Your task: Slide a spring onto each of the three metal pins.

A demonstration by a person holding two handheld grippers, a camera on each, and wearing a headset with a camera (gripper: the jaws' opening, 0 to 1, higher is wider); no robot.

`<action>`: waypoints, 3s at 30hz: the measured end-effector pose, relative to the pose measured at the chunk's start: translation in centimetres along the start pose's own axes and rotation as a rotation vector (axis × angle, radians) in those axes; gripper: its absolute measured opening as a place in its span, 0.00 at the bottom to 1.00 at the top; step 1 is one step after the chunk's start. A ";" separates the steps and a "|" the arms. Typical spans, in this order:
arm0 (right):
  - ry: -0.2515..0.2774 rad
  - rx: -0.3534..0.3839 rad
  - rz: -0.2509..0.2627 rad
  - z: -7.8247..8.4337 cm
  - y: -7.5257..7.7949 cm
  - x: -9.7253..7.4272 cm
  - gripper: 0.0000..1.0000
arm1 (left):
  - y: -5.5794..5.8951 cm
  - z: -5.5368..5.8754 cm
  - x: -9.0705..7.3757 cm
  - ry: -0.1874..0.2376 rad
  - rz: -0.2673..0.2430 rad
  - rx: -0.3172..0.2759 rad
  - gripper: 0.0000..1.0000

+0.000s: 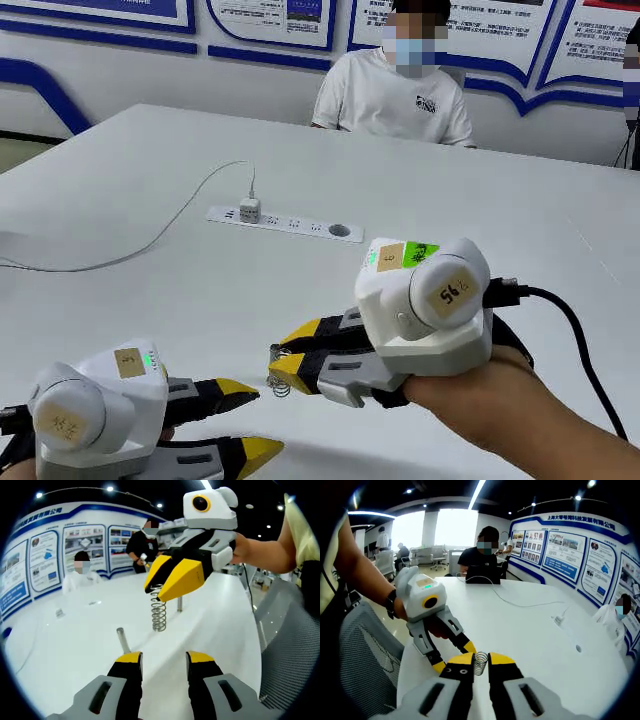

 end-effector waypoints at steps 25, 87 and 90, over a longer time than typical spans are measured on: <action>0.057 0.008 0.075 -1.4 2.9 0.2 0.12 | -0.7 0.4 -0.3 0.002 -0.019 -0.021 0.39; -0.019 0.095 0.094 3.2 5.7 4.7 0.12 | -1.8 1.3 -0.4 -0.004 -0.055 -0.069 0.52; -0.032 0.097 0.090 3.7 5.6 5.1 0.12 | -1.9 1.3 -0.4 -0.005 -0.056 -0.071 0.52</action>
Point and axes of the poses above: the centre of the closed fingertips' face, and the gripper's own axes: x roughly forward along the fingers, y roughly to its right, z roughly out of its underside, the point moved 2 cm from there along -x, roughly backward along the fingers, and after that the axes turned 8 degrees about -z, right-handed, at the moved point
